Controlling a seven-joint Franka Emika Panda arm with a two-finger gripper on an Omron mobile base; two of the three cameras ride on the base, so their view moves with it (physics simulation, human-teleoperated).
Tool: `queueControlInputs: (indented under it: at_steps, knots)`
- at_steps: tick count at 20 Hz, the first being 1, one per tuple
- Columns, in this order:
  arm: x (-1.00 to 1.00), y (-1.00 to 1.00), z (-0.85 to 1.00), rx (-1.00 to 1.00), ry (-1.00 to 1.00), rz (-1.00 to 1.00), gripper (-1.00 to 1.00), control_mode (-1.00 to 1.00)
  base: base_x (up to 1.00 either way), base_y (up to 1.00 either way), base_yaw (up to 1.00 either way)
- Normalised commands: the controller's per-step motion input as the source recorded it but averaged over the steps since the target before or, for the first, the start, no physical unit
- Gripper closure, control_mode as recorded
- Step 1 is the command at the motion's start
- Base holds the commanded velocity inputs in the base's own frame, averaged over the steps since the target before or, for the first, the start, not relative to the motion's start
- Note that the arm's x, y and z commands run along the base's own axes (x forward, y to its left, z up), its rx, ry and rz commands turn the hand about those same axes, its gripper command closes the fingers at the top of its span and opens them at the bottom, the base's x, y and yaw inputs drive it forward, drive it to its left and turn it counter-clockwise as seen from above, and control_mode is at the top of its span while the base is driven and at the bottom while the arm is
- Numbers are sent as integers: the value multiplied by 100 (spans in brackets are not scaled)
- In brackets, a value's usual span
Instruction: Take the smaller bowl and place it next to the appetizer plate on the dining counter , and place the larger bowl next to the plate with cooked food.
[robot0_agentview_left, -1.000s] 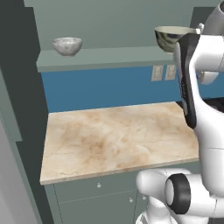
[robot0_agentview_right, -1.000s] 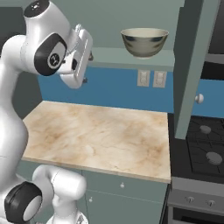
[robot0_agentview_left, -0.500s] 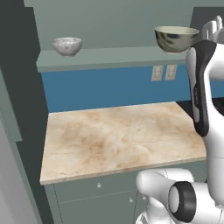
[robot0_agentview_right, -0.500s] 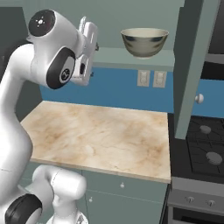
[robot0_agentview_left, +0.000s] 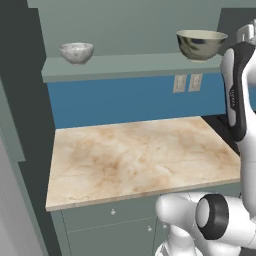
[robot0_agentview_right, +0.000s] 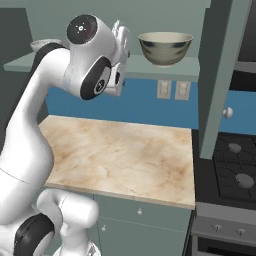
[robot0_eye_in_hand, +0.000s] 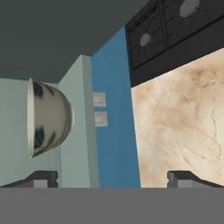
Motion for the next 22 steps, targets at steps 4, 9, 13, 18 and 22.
queueControlInputs:
  at_steps: [4,9,13,18,22]
  knots:
    - [27,-53,0,2,0,11,-100,-100,0,0,0]
    - [24,-25,0,0,0,12,-100,-100,0,0,0]
    - [25,0,0,0,0,18,-100,-100,0,0,0]
    - [36,0,0,0,0,11,-100,-100,0,0,0]
    - [18,0,4,0,-15,0,-100,-100,0,0,0]
